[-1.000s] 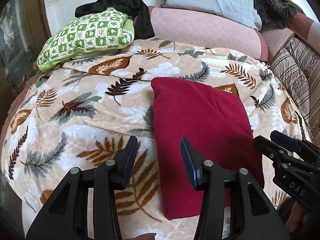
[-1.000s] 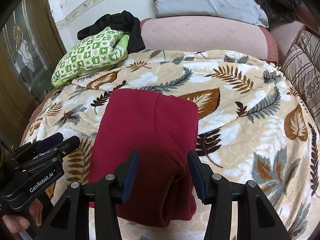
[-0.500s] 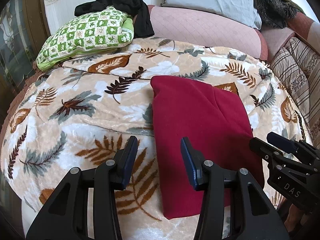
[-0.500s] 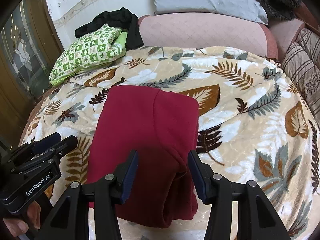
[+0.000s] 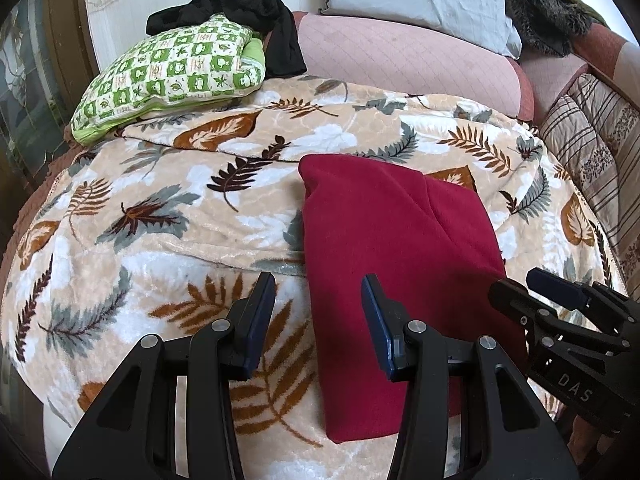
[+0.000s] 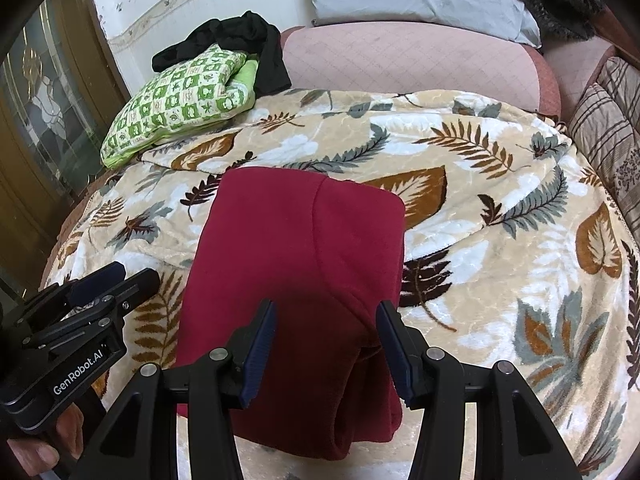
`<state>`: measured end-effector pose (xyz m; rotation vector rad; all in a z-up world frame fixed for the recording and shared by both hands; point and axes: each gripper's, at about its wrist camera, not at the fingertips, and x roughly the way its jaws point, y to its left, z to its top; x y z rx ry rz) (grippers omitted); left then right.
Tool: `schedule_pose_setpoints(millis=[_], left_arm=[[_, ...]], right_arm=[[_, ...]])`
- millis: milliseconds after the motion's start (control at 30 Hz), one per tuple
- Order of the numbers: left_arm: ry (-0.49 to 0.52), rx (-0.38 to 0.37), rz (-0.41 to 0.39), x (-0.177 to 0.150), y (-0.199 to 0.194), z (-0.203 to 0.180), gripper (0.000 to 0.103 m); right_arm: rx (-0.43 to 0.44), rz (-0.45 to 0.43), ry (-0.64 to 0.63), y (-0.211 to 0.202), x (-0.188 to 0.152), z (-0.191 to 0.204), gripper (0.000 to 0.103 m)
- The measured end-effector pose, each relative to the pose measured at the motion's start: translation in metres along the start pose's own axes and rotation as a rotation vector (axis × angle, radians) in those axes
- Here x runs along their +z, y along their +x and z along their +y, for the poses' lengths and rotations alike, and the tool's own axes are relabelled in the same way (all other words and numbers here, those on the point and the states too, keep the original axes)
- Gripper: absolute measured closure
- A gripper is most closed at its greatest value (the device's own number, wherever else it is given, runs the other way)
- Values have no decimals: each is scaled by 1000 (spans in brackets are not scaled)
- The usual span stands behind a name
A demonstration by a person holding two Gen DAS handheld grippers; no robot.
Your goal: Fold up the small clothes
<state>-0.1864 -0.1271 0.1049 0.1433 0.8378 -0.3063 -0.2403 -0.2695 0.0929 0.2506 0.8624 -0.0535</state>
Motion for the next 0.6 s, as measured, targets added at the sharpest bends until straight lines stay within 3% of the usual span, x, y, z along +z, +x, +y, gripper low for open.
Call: schedule_pose_setpoints(millis=[200,600], left_arm=[[-4,-9,-35,4,1,4,59],[-25,17,-19,5,18,26,59]], right_arm=[[-1,6,6,5,-1,3,53],[-20,21,33,18,4,-13,53]])
